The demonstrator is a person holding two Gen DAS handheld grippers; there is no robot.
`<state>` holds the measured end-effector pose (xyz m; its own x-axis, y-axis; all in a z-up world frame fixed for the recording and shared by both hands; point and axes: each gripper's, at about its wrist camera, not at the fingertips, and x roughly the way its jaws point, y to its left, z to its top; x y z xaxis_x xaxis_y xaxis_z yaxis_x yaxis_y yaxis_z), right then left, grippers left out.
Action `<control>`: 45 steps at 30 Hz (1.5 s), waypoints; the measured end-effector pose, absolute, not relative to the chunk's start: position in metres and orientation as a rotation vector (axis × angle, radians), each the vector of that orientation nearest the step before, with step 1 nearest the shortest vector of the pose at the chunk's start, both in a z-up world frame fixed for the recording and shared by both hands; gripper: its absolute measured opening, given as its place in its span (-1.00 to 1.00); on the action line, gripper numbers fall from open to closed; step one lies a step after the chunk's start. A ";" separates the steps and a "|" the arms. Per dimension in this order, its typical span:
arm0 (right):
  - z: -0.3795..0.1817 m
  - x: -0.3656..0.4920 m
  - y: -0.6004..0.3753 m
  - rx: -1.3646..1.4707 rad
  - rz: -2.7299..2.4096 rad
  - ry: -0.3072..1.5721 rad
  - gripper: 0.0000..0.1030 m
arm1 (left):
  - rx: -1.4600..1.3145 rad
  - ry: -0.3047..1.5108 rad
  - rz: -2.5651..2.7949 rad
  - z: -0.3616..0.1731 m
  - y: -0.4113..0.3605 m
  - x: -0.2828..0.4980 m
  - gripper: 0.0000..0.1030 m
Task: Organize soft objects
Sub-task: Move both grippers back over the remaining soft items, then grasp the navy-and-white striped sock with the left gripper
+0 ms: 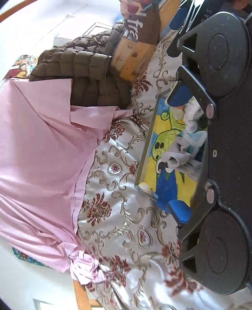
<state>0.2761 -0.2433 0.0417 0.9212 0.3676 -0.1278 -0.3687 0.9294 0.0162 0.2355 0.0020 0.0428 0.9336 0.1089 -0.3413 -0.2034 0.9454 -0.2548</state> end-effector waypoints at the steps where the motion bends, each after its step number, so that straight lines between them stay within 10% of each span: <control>1: 0.042 0.266 -0.243 -0.013 0.378 0.125 0.99 | -0.295 0.326 0.164 0.044 0.002 0.225 0.98; 45: -0.001 0.083 -0.207 -0.130 0.434 0.302 1.00 | -0.030 0.485 0.158 0.016 0.006 0.051 0.99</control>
